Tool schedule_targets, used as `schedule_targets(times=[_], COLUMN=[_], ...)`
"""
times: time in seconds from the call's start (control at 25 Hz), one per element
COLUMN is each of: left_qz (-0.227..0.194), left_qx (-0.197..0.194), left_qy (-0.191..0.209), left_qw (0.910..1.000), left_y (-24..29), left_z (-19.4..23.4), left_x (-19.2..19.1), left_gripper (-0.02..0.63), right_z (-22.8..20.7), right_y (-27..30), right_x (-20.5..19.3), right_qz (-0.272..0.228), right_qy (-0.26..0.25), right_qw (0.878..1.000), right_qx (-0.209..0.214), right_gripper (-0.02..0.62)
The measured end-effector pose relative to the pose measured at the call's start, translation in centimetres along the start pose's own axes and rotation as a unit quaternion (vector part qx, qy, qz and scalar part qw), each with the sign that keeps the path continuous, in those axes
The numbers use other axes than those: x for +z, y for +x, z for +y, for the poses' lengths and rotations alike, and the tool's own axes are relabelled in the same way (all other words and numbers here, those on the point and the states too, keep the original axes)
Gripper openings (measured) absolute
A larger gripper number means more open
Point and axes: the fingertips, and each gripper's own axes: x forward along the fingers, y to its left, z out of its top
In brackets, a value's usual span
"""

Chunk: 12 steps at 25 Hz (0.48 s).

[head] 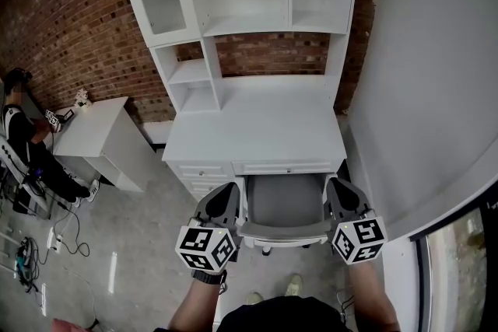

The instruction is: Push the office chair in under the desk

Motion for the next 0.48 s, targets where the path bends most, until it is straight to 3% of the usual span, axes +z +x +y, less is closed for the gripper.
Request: schedule_targets(times=[0.48], left_qz=[0.013], left_qx=[0.004], left_qy=[0.006], left_qw=[0.9999], left_y=[0.67], left_z=[0.20], left_x=[-0.98], left_gripper=[0.006], right_z=[0.10], right_y=[0.74], right_x=[-0.80], right_qz=[0.007], right_qy=[0.001], right_qw=[1.000], right_qx=[0.009], right_gripper=[0.005])
